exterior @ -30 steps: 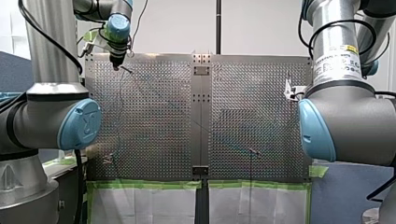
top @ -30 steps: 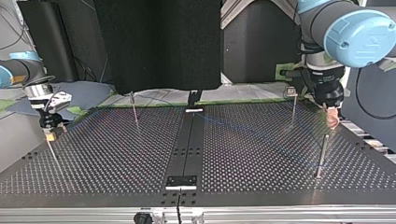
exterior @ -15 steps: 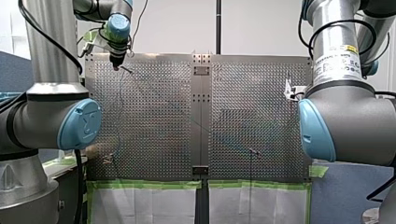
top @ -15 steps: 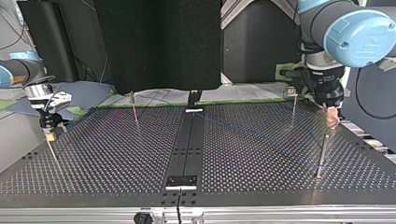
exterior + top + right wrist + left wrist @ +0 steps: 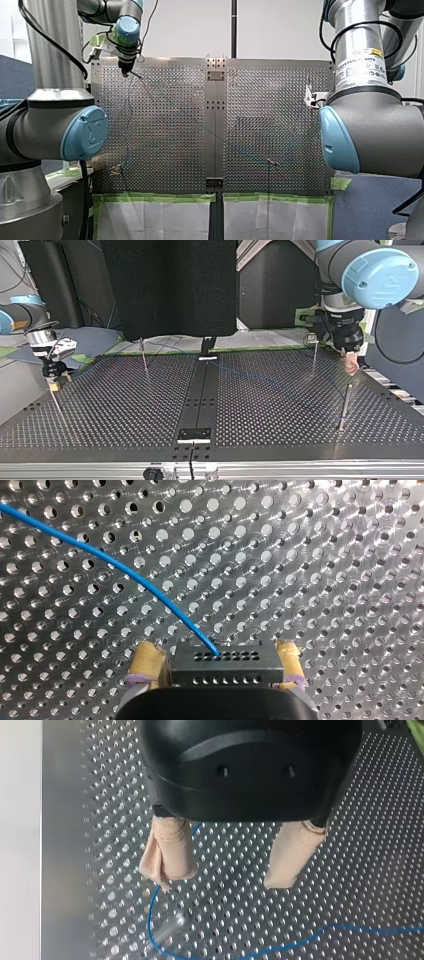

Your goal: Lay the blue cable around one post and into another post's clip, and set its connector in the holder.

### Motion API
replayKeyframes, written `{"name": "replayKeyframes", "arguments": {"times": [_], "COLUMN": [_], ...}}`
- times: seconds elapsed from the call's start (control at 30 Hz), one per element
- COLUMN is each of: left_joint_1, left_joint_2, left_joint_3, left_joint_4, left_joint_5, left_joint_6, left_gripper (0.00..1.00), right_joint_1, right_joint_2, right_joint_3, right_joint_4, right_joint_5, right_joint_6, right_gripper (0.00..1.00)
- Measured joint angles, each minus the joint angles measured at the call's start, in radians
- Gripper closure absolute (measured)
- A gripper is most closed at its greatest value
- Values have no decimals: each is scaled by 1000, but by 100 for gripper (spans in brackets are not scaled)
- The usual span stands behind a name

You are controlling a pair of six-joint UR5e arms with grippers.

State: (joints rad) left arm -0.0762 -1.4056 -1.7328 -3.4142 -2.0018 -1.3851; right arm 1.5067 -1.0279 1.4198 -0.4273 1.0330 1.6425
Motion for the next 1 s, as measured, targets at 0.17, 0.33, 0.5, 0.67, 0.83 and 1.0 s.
{"name": "replayKeyframes", "arguments": {"times": [0.17, 0.33, 0.5, 0.67, 0.83, 1.0], "left_joint_1": [-21, -53, -98, -140, -183, -233], "left_joint_2": [28, 49, 20, -20, -63, -112], "left_joint_3": [-40, -81, -127, -169, -212, -262], "left_joint_4": [38, 78, 125, 167, 209, 259], "left_joint_5": [37, 78, 124, 167, 181, 143], "left_joint_6": [-33, -73, -119, -161, -204, -242], "left_gripper": [2, 2, 2, 2, 2, 2], "right_joint_1": [0, 0, 0, 0, 0, 0], "right_joint_2": [0, 0, 0, 0, 0, 0], "right_joint_3": [0, 0, 0, 0, 0, 0], "right_joint_4": [0, 0, 0, 0, 0, 0], "right_joint_5": [0, 0, 0, 0, 0, 0], "right_joint_6": [0, 0, 0, 0, 0, 0], "right_gripper": [0, 0, 0, 0, 0, 0]}}
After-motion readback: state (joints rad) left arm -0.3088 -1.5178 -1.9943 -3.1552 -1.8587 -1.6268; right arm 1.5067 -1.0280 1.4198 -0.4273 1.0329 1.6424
